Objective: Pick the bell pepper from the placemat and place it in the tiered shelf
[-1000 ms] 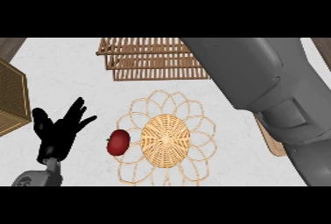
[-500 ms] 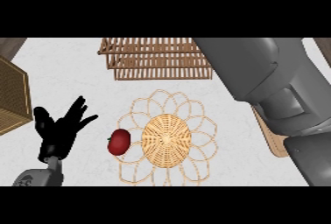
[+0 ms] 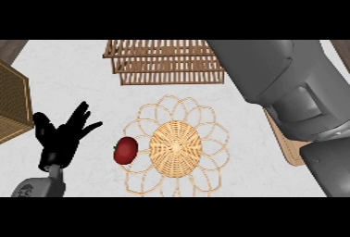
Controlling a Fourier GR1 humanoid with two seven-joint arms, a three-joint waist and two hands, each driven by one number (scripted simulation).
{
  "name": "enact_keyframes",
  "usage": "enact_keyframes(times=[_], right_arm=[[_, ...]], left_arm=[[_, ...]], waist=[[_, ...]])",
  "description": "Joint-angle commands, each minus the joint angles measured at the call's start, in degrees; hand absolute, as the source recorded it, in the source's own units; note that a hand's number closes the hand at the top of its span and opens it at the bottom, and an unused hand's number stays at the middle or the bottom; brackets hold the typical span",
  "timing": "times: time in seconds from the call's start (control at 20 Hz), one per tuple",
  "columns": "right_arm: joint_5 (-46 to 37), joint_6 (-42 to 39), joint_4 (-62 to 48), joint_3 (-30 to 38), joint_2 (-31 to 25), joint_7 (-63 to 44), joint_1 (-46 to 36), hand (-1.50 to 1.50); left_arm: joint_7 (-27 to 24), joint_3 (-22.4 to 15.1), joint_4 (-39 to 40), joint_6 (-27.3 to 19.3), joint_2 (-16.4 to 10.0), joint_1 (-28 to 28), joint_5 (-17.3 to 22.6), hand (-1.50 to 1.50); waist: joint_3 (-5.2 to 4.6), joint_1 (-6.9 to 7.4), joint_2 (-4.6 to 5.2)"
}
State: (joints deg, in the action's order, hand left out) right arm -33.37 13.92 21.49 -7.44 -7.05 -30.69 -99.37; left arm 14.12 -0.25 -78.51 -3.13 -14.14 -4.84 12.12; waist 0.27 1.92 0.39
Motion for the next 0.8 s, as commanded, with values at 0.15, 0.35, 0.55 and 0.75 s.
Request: enact_keyframes(times=[0.15, 0.35, 0.55, 0.75], right_arm=[[3.8, 10.7, 1.6, 6.8, -0.4, 0.2, 1.7, -1.5], [7.2, 14.3, 3.4, 10.8, 1.8, 0.6, 1.3, -1.5], [11.9, 13.7, 6.0, 15.8, -1.6, 5.1, 2.5, -1.5], [13.1, 19.5, 7.0, 18.3, -1.0, 3.3, 1.3, -1.5]], left_arm=[[1.4, -0.8, 1.8, -0.1, 0.7, 1.5, -0.9, 0.0], [3.1, -1.4, 1.0, -1.4, 2.2, 0.0, -1.0, 0.0], [2.7, 1.4, 3.8, 1.6, -0.8, -0.5, 0.6, 0.0], [0.6, -0.2, 2.2, -0.7, 1.5, 1.9, -1.6, 0.0]], waist=[[-0.32, -0.25, 0.15], [-0.3, -0.43, 0.04], [-0.29, -0.89, 0.17], [-0.32, -0.77, -0.09]])
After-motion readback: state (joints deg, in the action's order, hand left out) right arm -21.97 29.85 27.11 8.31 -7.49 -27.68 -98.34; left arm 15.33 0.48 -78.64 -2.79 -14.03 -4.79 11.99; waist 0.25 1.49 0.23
